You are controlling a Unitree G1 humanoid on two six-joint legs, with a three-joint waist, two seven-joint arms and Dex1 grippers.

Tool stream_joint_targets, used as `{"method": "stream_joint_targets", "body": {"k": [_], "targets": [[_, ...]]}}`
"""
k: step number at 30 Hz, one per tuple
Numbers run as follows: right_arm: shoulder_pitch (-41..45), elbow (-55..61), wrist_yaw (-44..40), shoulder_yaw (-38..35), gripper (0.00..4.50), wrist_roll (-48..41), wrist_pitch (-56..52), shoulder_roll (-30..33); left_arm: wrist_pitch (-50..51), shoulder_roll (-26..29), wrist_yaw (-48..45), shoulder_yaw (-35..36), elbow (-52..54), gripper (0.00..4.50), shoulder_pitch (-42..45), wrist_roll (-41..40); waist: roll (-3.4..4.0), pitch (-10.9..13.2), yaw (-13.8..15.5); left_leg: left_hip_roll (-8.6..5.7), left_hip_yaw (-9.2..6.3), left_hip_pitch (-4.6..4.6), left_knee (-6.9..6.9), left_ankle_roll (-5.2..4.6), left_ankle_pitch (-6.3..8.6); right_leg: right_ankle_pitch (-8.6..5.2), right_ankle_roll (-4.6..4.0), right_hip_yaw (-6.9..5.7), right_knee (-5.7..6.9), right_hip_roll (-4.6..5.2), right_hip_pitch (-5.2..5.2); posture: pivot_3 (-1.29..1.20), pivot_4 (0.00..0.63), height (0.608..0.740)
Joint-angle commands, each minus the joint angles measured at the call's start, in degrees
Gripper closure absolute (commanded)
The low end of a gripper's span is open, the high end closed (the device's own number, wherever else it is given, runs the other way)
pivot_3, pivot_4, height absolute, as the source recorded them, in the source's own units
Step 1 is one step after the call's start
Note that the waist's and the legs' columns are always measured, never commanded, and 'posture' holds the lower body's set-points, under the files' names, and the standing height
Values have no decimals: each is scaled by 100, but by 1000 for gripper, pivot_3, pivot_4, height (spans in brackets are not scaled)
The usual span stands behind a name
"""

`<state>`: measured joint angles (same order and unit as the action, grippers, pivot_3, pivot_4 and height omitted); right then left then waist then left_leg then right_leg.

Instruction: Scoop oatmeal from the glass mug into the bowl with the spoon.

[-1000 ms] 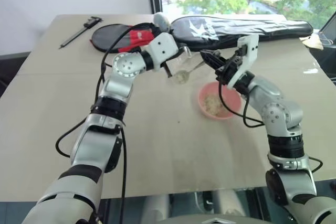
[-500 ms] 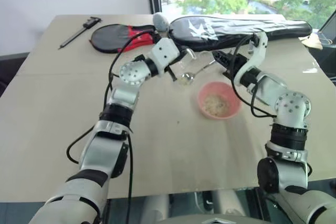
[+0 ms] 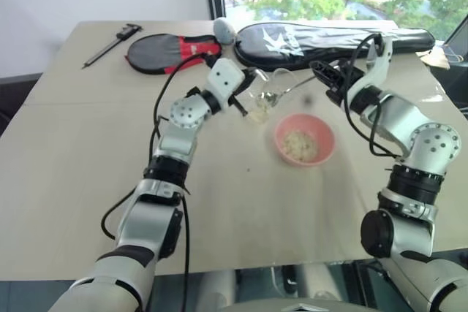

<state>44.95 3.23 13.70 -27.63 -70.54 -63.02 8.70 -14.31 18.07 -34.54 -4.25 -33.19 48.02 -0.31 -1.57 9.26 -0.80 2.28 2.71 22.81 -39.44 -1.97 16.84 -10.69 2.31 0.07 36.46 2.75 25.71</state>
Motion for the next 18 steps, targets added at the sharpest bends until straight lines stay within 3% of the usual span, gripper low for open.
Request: {"method": "stream_joint_targets", "body": {"k": [1, 9, 18], "targets": [[169, 7, 482, -253, 4500, -808, -18, 252, -55, -88, 175, 323, 402, 4416, -100, -328, 0, 0, -1, 0, 1, 0, 0, 0, 0, 0, 0, 0, 0, 0, 0, 0, 150, 740], [120, -177, 1349, -286, 4500, -1883, 226, 687, -279, -199, 220, 387, 404, 4416, -417, -403, 1, -1, 0, 0, 1, -1, 0, -4, 2, 0, 0, 2, 2, 0, 0, 0, 150, 740], [9, -335, 1640, -157, 4500, -2525, 487, 1259, -613, -299, 176, 334, 267, 4416, -621, -375, 2, -1, 2, 0, 2, 0, -1, -16, 8, 0, 0, 4, -3, 1, 0, 0, 150, 740]]}}
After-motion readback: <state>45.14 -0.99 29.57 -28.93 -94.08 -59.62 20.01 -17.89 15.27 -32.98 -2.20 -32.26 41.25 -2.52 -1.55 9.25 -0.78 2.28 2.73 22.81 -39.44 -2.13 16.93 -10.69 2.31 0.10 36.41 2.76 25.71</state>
